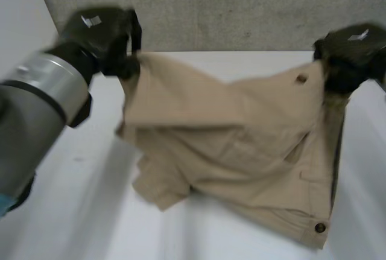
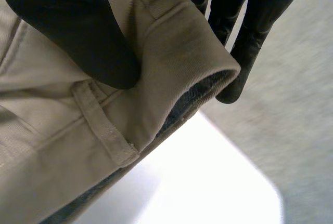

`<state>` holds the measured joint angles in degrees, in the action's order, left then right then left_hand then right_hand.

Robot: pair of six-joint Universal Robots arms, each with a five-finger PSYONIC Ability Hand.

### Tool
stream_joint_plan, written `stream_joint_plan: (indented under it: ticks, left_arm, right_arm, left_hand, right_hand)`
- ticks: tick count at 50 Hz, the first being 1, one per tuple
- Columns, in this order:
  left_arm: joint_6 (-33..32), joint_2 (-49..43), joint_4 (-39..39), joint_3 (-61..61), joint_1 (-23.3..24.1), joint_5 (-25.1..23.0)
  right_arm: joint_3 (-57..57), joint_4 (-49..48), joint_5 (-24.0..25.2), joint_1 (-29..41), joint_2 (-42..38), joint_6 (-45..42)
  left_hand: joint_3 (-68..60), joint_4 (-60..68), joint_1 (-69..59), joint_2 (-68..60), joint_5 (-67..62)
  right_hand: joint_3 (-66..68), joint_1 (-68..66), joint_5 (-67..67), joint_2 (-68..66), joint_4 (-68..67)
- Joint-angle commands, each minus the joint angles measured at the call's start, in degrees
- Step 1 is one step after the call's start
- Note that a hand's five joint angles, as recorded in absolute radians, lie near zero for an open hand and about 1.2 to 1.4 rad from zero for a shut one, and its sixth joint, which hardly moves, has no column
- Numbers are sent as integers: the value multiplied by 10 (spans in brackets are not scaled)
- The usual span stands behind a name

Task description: Fold the shorts.

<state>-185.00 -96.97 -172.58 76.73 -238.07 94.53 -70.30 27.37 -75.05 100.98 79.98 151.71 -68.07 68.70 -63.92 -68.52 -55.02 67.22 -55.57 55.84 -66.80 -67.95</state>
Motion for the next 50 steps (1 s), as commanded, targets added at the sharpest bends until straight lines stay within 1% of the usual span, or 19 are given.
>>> stream_joint_plan:
  ticks: [1, 5, 9, 10, 12, 13, 15, 16, 17, 18, 19, 21, 27, 31, 35, 41, 43, 47, 50]
  left_arm:
    - [8, -149, 0, -41, -44, -6]
    - [5, -235, -4, -96, -52, -6]
    - [5, -306, -37, -182, -56, -3]
    - [4, -330, -65, -215, -59, 0]
    - [5, -355, -98, -242, -62, 4]
    - [4, -365, -114, -254, -64, 7]
    - [4, -396, -165, -279, -65, 15]
    - [4, -404, -181, -283, -64, 16]
    - [3, -416, -210, -287, -59, 15]
    - [3, -420, -223, -287, -58, 15]
    - [3, -423, -233, -288, -57, 15]
    - [3, -423, -257, -285, -56, 21]
    - [3, -408, -271, -255, -50, 21]
    - [2, -363, -269, -217, -48, 20]
    - [1, -298, -268, -148, -43, 14]
    - [1, -199, -257, -24, -5, 13]
    - [1, -172, -244, 22, 19, 12]
    - [1, -135, -219, 82, 51, 13]
    - [1, -125, -204, 110, 66, 13]
  right_arm:
    - [35, -7, -22, 35, -148, -13]
    - [72, -48, -34, 44, -214, 0]
    - [91, -182, -65, 51, -254, 35]
    - [91, -250, -89, 51, -264, 45]
    - [94, -314, -119, 51, -276, 48]
    - [94, -365, -146, 54, -293, 46]
    - [97, -395, -164, 56, -310, 38]
    - [100, -402, -172, 58, -317, 32]
    - [111, -404, -181, 64, -331, 18]
    - [114, -404, -183, 67, -337, 11]
    - [115, -404, -185, 70, -341, 5]
    - [112, -405, -186, 77, -341, 0]
    - [71, -403, -182, 77, -289, 11]
    - [26, -401, -175, 73, -230, 14]
    - [-31, -389, -149, 71, -173, 9]
    - [-100, -312, -79, 56, -110, 9]
    - [-119, -275, -58, 44, -106, 8]
    - [-151, -229, -32, 29, -98, 6]
    - [-167, -218, -28, 26, -96, 6]
  left_hand:
    - [-119, 113, -161, -115, -150]
    - [-119, 113, -161, -115, -150]
    - [-119, 113, -161, -115, -150]
    - [-119, 113, -161, -115, -150]
    - [-119, 113, -161, -115, -150]
    - [-119, 113, -161, -115, -150]
    - [-119, 113, -161, -115, -150]
    - [-119, 113, -161, -115, -150]
    - [30, -37, -11, 35, 0]
    - [183, -190, 142, 188, 153]
    - [325, -331, 283, 329, 294]
    - [539, -545, 497, 543, 508]
    - [543, -550, 502, 548, 513]
    - [543, -550, 502, 548, 513]
    - [538, -544, 497, 543, 508]
    - [506, -513, 465, 511, 476]
    - [468, -474, 426, 472, 437]
    - [431, -437, 389, 435, 400]
    - [407, -413, 366, 412, 377]
  right_hand:
    - [128, -244, 142, -132, -121]
    - [128, -244, 142, -132, -121]
    - [128, -244, 142, -132, -121]
    - [128, -244, 142, -132, -121]
    - [128, -244, 142, -132, -121]
    - [128, -244, 142, -132, -121]
    - [95, -212, 109, -99, -88]
    - [-105, -11, -91, 101, 112]
    - [-557, 440, -543, 553, 564]
    - [-572, 456, -558, 568, 579]
    - [-572, 456, -558, 568, 579]
    - [-572, 456, -558, 568, 579]
    - [-572, 456, -558, 568, 579]
    - [-572, 456, -558, 568, 579]
    - [-572, 456, -558, 568, 579]
    - [-570, 453, -556, 566, 577]
    - [-520, 403, -506, 515, 527]
    - [-472, 356, -458, 468, 480]
    - [-447, 330, -433, 443, 454]
